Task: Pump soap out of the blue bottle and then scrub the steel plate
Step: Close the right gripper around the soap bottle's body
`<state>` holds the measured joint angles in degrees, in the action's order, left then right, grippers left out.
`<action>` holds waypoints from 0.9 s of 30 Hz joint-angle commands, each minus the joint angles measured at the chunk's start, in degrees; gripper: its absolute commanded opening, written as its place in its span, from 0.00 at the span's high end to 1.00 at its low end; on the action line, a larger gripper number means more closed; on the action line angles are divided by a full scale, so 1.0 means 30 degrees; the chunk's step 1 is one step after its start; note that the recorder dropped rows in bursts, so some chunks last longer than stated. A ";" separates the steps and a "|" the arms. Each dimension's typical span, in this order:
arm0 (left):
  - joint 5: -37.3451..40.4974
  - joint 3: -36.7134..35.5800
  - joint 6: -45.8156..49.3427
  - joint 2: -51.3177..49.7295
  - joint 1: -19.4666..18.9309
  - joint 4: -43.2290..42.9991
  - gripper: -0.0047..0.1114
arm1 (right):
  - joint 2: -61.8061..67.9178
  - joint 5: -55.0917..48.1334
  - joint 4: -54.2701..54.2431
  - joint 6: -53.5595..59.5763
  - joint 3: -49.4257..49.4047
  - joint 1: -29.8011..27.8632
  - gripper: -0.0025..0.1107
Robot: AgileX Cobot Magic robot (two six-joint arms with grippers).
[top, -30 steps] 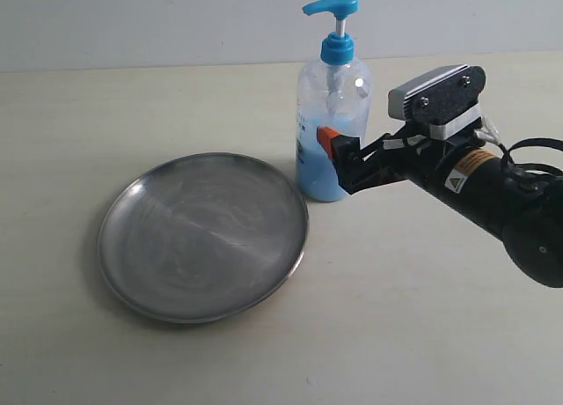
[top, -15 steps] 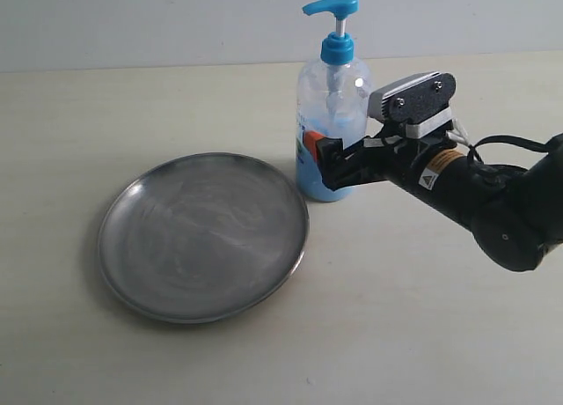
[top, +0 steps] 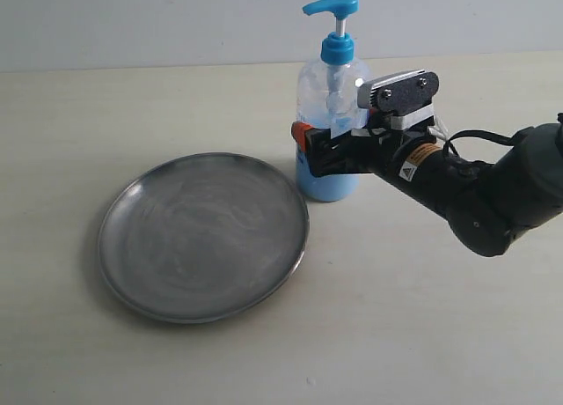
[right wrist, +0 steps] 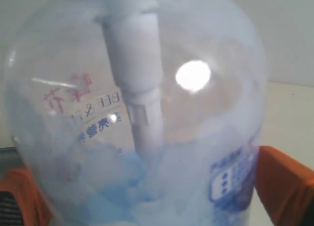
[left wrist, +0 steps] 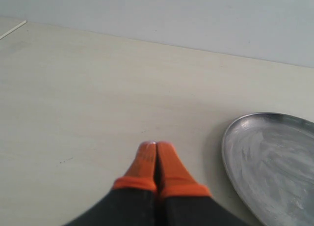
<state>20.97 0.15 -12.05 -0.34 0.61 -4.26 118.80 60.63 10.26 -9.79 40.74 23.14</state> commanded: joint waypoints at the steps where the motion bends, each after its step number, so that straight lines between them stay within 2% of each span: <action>1: -0.0124 -0.0051 -0.0077 0.0112 -0.0041 -0.0057 0.96 | 0.0194 0.0303 0.0089 -0.0230 0.0325 0.0052 0.05; 5: -0.0124 -0.0051 -0.0077 0.0112 -0.0041 -0.0057 0.96 | 0.0221 0.0910 -0.0905 -0.0230 0.0325 0.0052 0.05; 21: -0.0124 -0.0051 -0.0077 0.0112 -0.0041 -0.0057 0.96 | 0.1141 0.1757 -0.0862 -0.0066 0.1227 0.0052 0.06; 24: -0.0124 -0.0051 -0.0077 0.0112 -0.0041 -0.0057 0.96 | 0.1169 0.1893 -0.0991 0.0505 0.1227 0.0052 0.14; 27: -0.0124 -0.0051 -0.0077 0.0112 -0.0041 -0.0057 0.96 | 0.1181 0.1820 -0.0981 0.0809 0.1227 0.0052 0.36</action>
<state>20.97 0.15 -12.05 -0.34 0.61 -4.26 122.30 65.50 8.35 -8.38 44.12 23.26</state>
